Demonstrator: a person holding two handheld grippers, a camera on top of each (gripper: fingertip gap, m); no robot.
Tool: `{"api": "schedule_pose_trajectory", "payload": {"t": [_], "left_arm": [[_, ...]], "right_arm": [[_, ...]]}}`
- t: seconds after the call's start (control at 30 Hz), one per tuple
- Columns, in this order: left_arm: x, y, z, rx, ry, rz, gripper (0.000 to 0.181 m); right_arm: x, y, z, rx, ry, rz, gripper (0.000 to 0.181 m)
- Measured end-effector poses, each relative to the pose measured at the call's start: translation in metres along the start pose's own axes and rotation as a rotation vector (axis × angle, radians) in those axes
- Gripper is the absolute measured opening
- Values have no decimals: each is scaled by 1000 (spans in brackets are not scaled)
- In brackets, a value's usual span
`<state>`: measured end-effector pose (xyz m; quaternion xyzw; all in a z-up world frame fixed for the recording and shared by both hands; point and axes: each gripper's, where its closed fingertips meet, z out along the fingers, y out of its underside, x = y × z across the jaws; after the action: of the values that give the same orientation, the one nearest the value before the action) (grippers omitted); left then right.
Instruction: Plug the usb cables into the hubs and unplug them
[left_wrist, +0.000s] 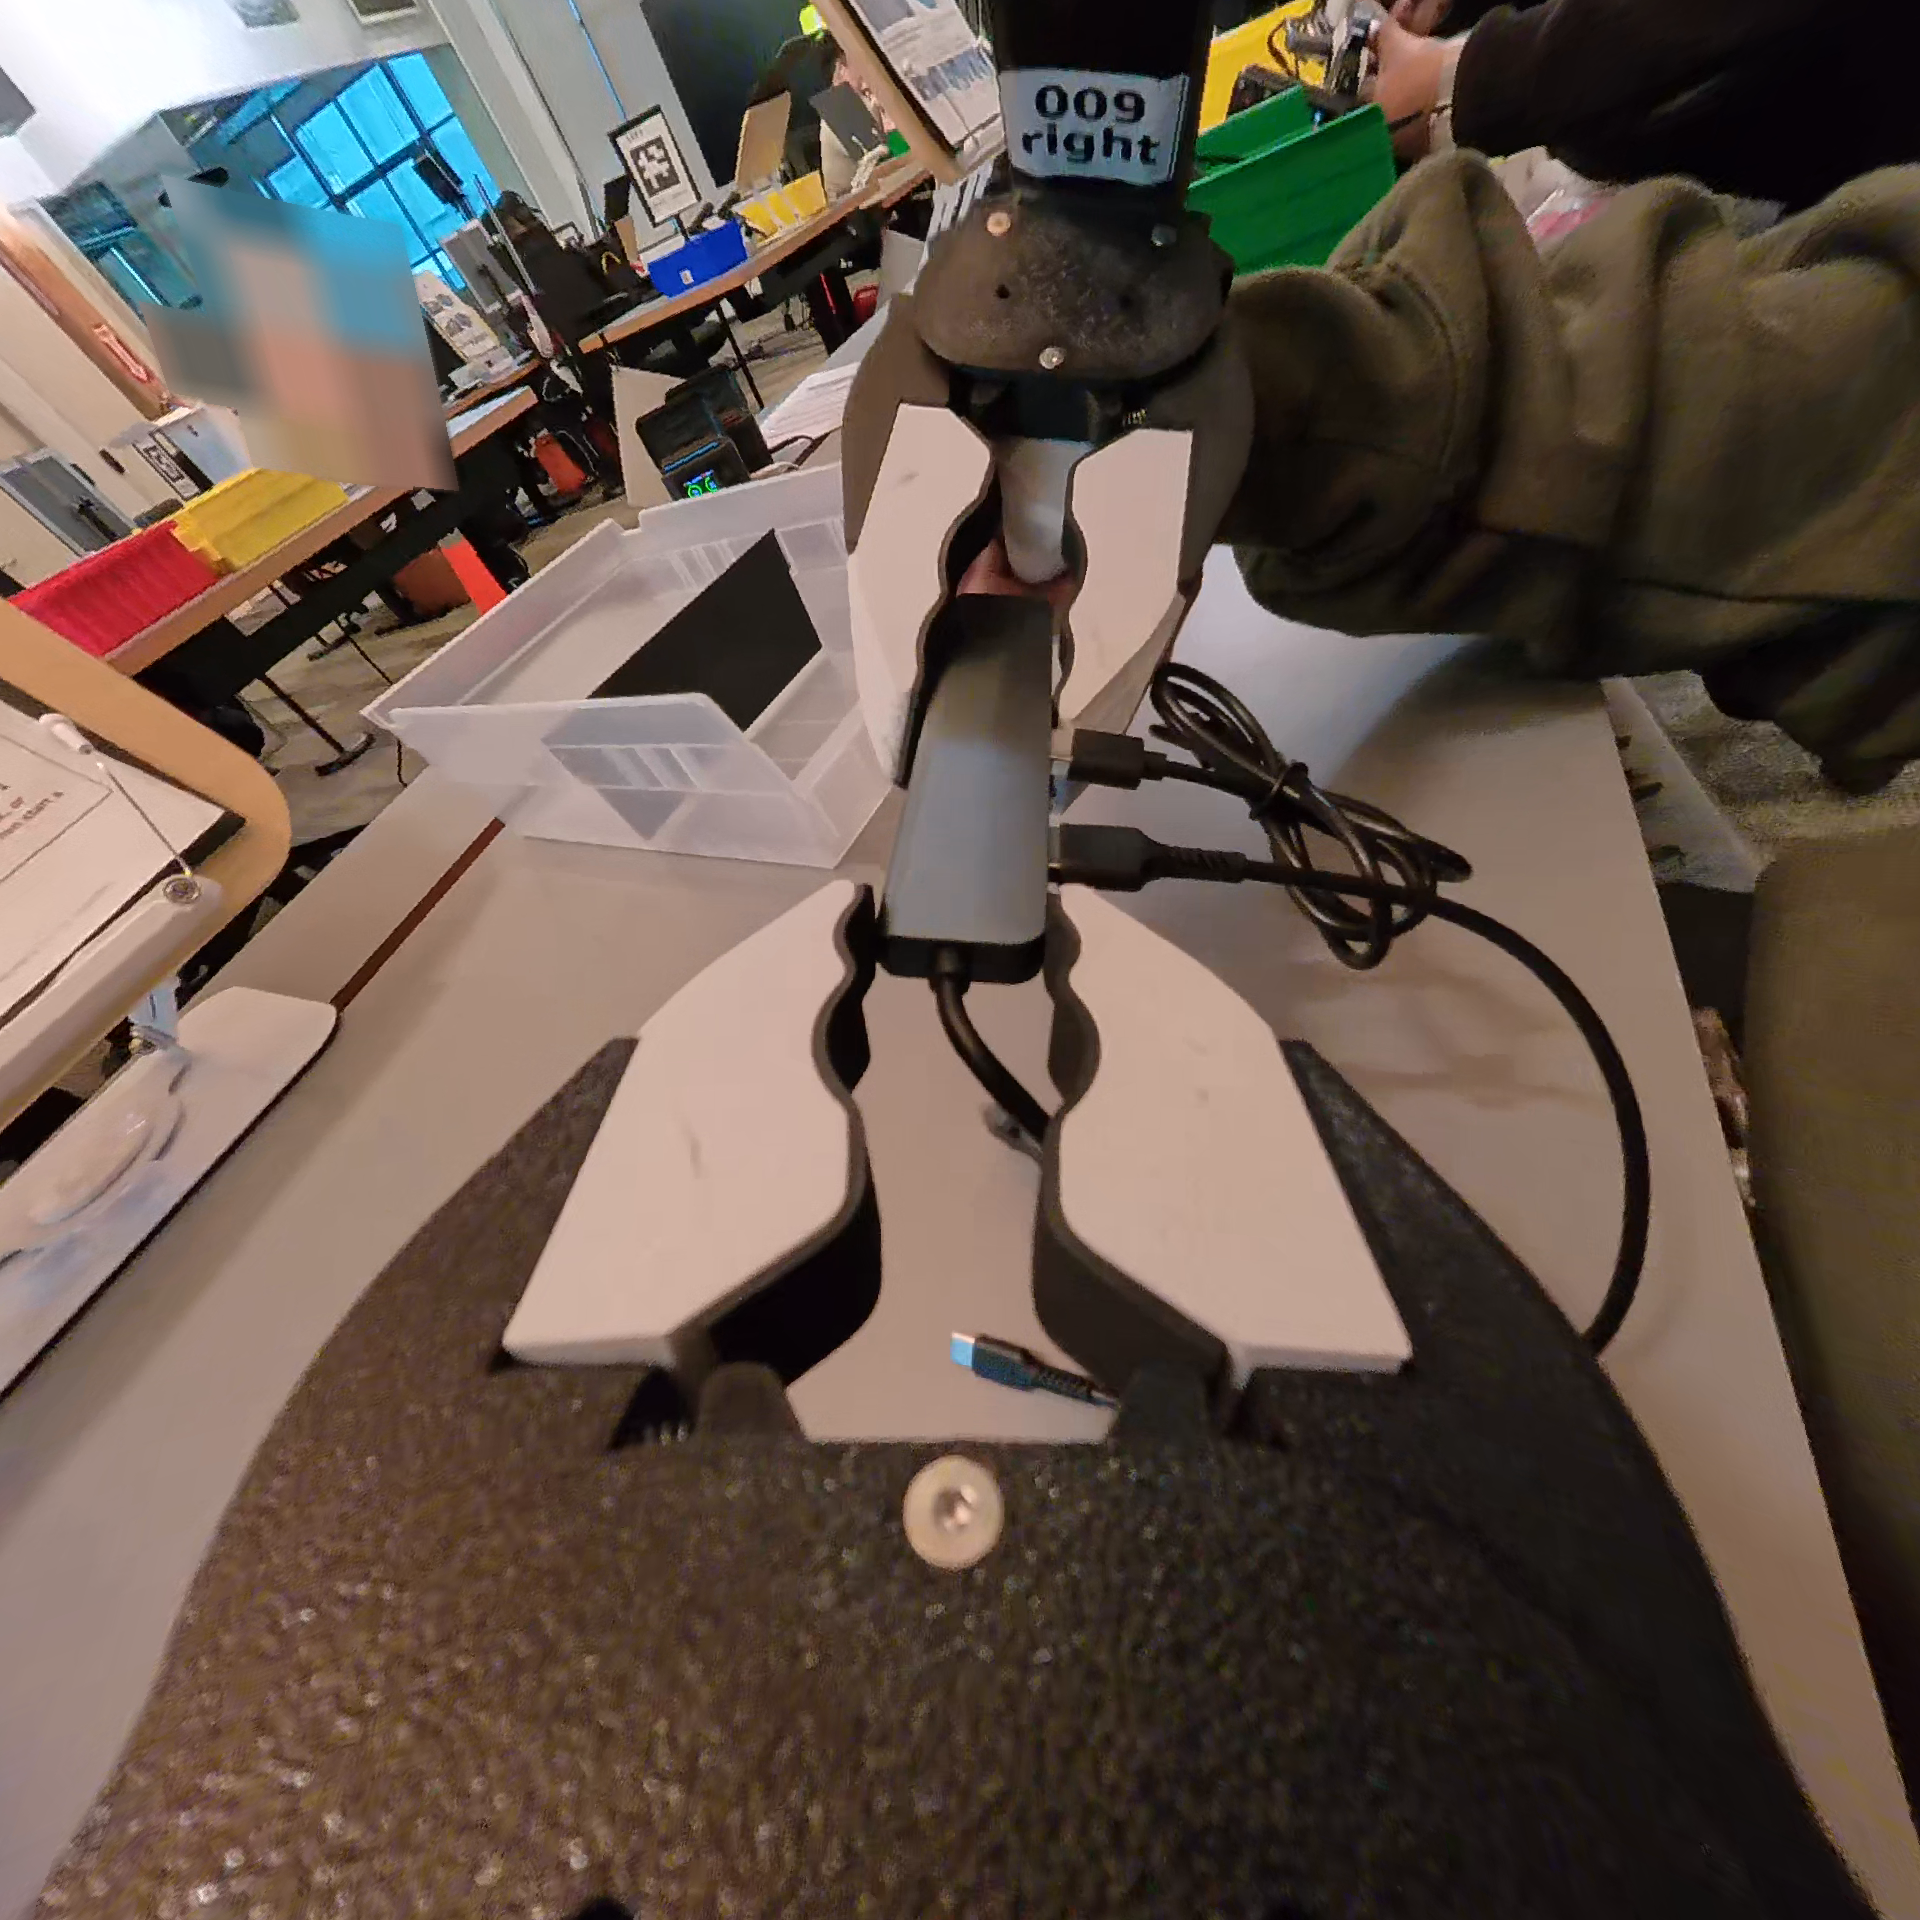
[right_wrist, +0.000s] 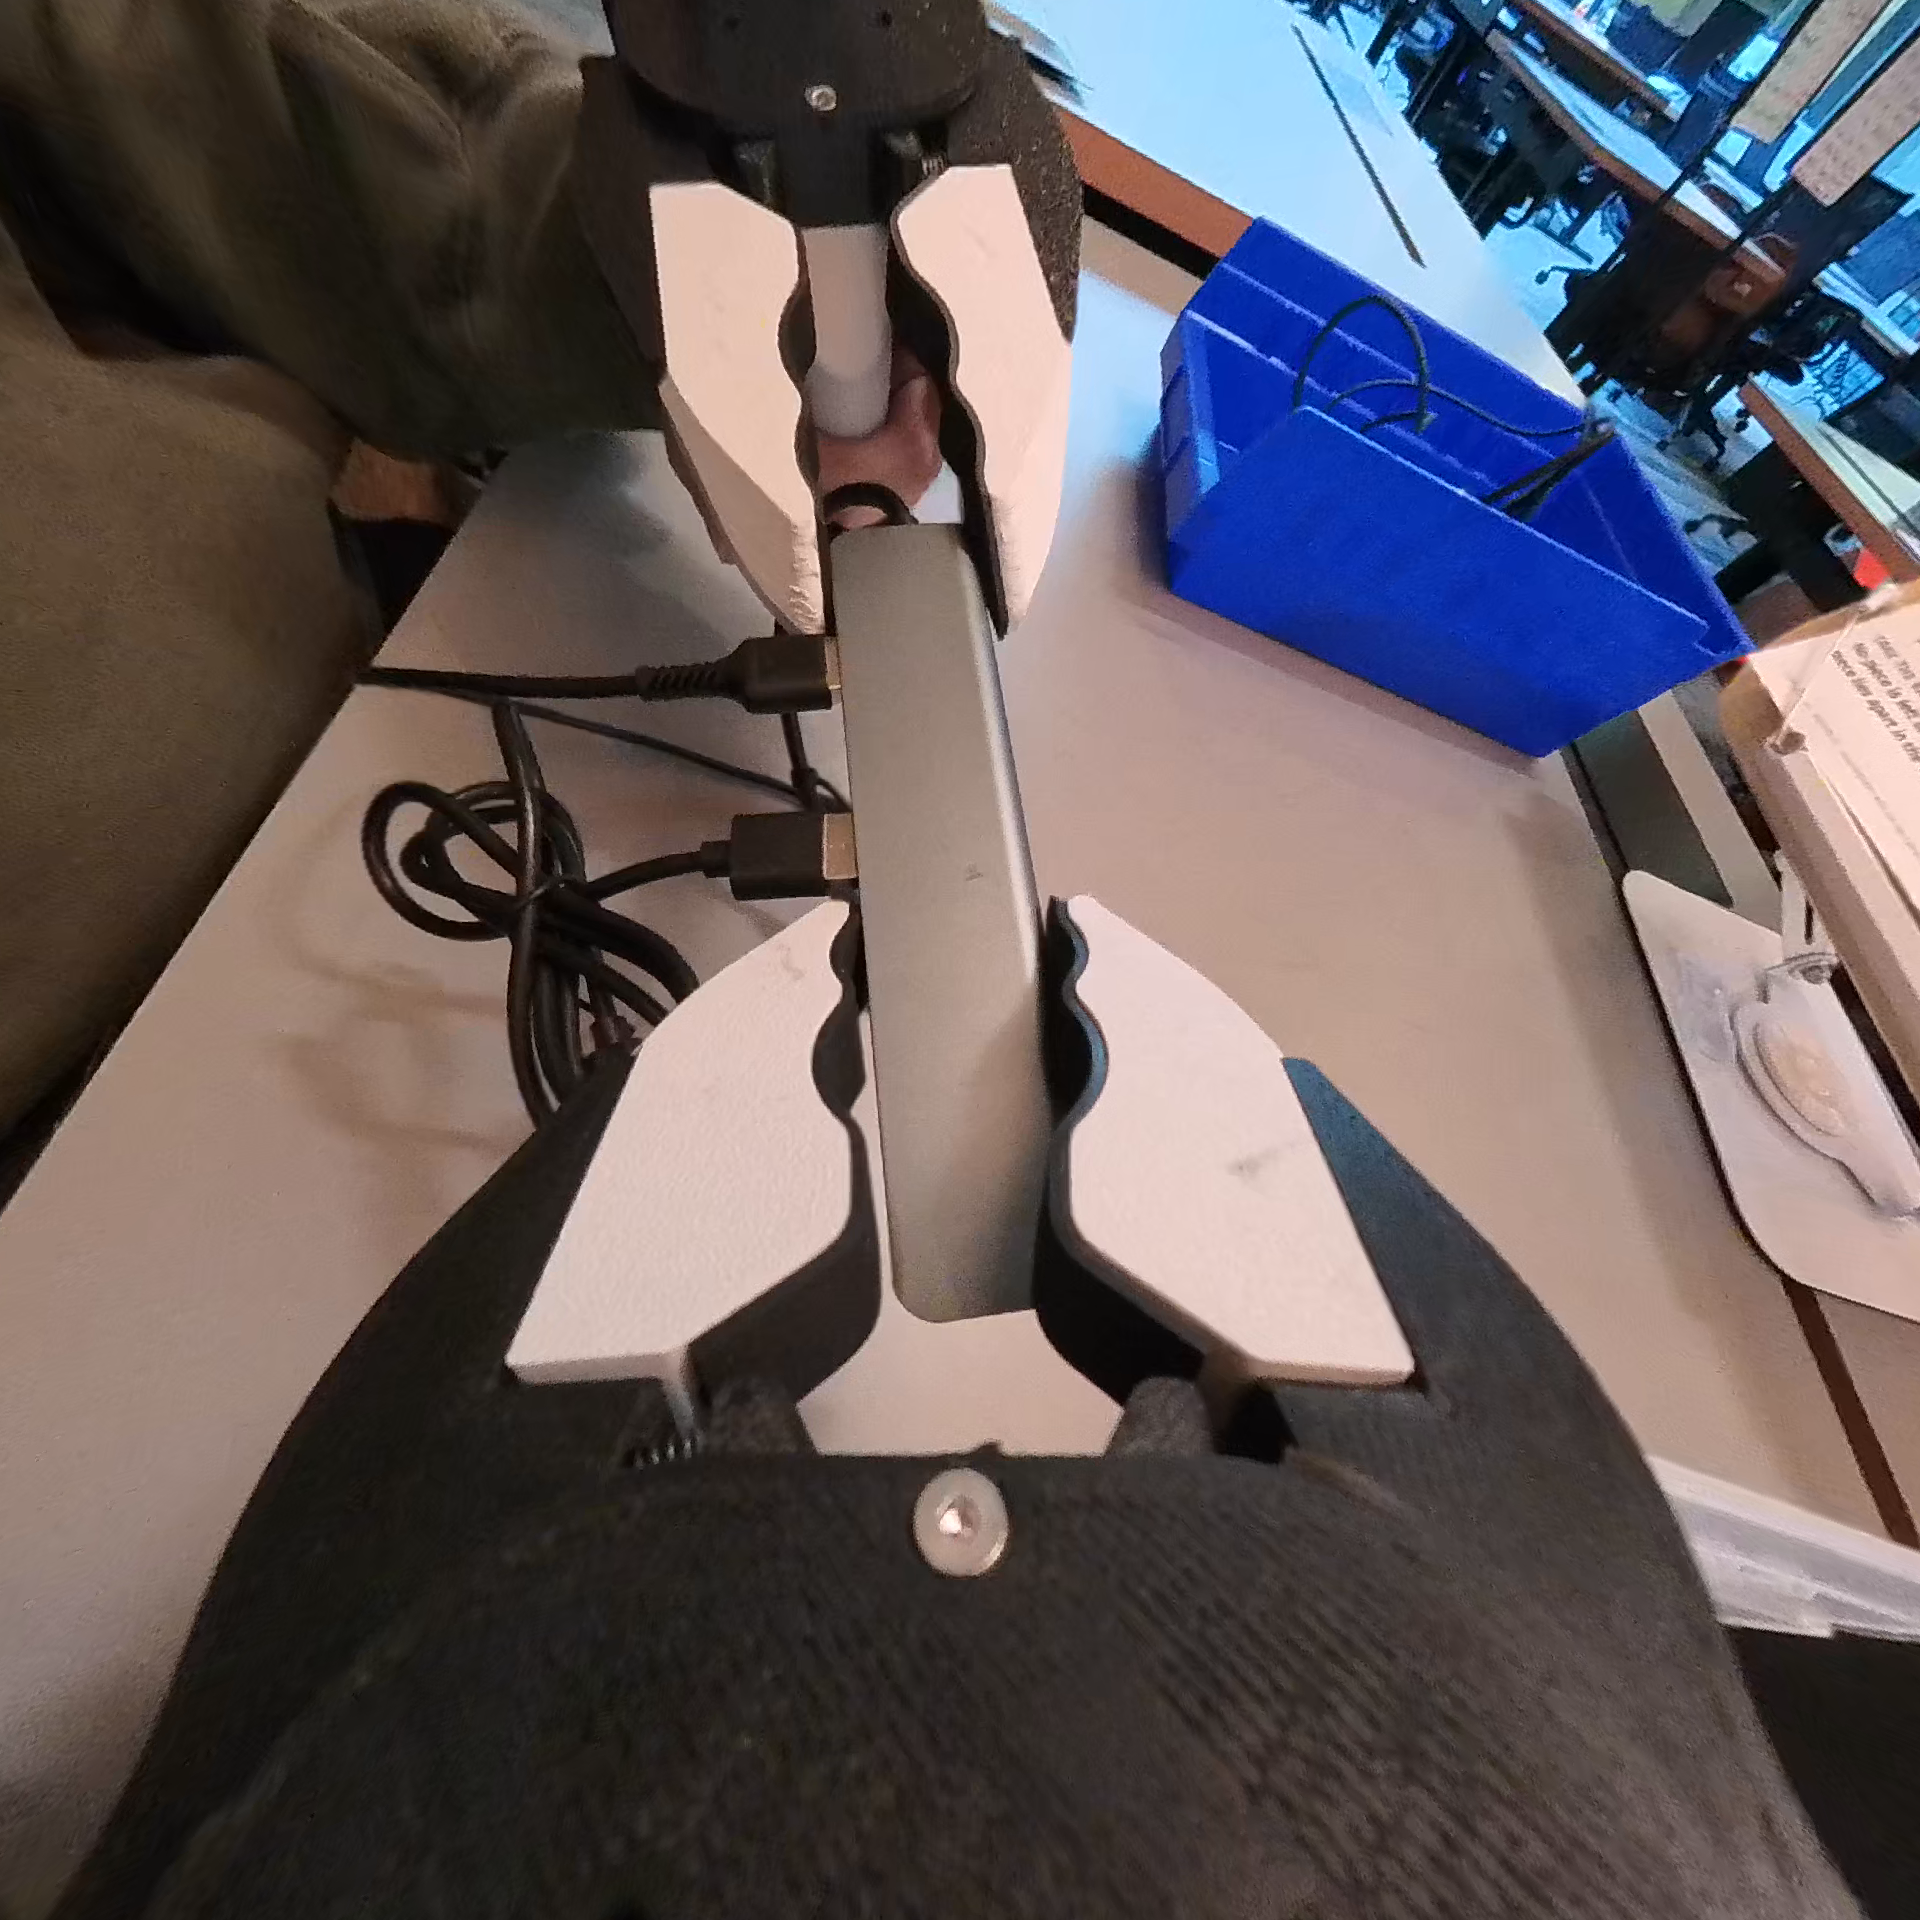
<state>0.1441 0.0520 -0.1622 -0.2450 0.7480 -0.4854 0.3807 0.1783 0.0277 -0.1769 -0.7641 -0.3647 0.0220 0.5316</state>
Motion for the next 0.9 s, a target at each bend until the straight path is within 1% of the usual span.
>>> {"api": "schedule_pose_trajectory", "payload": {"t": [0.13, 0.37, 0.47, 0.6, 0.73, 0.77, 0.83, 0.9], "left_arm": [[1, 2, -6, -14, 20, -10, 30], [5, 3, -2, -22, 29, -29, 30], [3, 5, 0, -26, 12, -35, 30], [-3, 3, 2, 12, -14, -133, 30], [-15, 0, -3, 58, -63, -211, 30], [-20, -1, -6, 68, -84, -227, 30], [-34, -1, -15, 85, -153, -242, 30], [-56, 4, -29, 79, -262, -258, 30]], "right_arm": [[-2, -5, 2, -15, -9, -13, 32], [-5, -2, -2, -29, -13, 1, 32], [-2, -2, -2, -54, -24, 1, 32], [7, -4, -5, -96, -73, 17, 33], [23, -11, -2, -110, -78, 52, 36], [31, -14, 0, -102, -45, 61, 39], [56, -20, -3, -88, 83, 112, 47], [88, -24, -21, -82, 303, 215, 65]]}}
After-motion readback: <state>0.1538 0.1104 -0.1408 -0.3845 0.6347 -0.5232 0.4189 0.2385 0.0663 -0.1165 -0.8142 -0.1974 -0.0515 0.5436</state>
